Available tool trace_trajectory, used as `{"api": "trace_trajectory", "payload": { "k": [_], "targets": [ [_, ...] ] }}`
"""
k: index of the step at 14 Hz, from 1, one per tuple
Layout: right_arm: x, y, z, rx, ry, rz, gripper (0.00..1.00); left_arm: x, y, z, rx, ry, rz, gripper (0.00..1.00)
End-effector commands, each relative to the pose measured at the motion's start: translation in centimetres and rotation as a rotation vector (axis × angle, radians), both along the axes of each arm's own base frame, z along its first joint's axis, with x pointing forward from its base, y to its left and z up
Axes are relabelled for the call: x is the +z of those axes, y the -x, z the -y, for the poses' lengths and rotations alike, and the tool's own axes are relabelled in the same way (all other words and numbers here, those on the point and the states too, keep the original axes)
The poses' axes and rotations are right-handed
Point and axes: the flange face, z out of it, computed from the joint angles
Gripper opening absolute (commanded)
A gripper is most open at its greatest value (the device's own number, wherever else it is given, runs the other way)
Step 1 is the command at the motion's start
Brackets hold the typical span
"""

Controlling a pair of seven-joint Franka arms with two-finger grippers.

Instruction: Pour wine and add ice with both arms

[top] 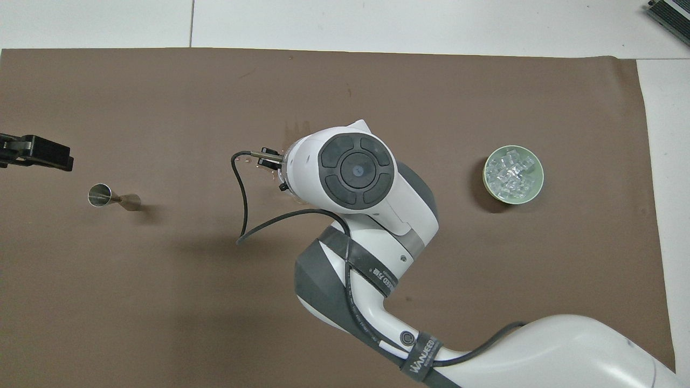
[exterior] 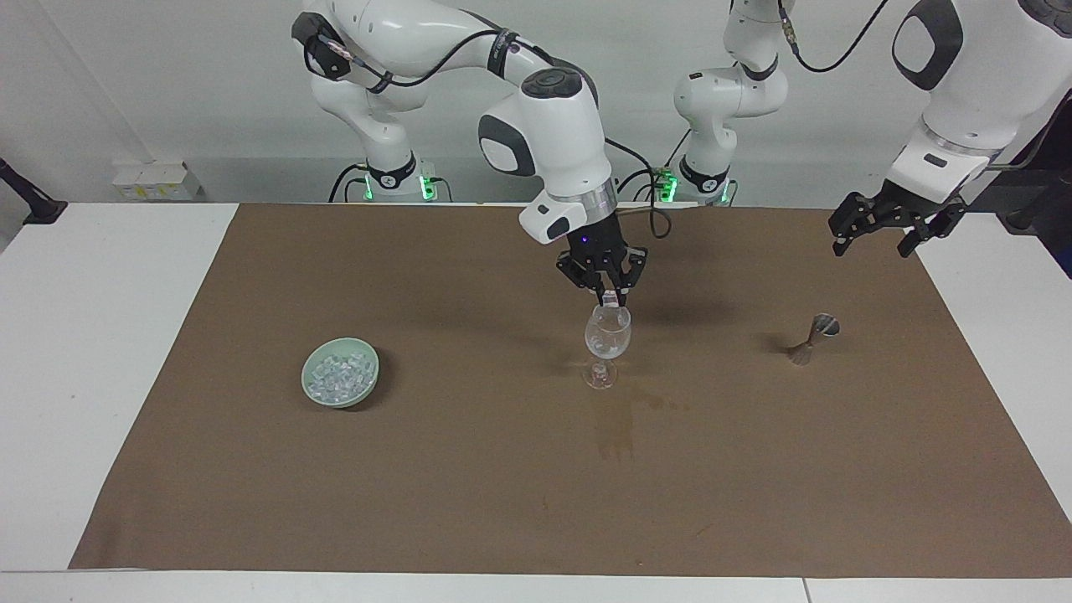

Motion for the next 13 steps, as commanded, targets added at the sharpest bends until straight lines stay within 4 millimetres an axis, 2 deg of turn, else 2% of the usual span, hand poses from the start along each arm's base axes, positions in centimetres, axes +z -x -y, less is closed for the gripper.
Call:
{"api": "trace_trajectory", "payload": {
  "k": [1, 3, 6, 11, 13],
  "targets": [
    [-0.38, -0.52, -0.35, -0.016, -0.009, 0.008, 0.0, 0.78, -0.44, 0.25, 0.0, -0.021, 0.029, 1.0],
    [-0.54, -0.45, -0.37, -0.018, -0.008, 0.003, 0.01, 0.71, -0.51, -0.26, 0.009, -0.02, 0.029, 1.0],
    [-0.48, -0.34, -0.54, -0.014, -0.01, 0.005, 0.17, 0.71, -0.51, -0.35, 0.013, -0.02, 0.029, 1.0],
    [-0.43, -0.29, -0.61, -0.011, -0.012, 0.007, 0.33, 0.72, -0.66, -0.35, 0.012, -0.019, 0.038, 1.0],
    [-0.34, -0.39, -0.68, -0.011, -0.023, 0.015, 0.37, 0.77, -0.86, -0.34, 0.011, -0.019, 0.052, 1.0]
  ]
}}
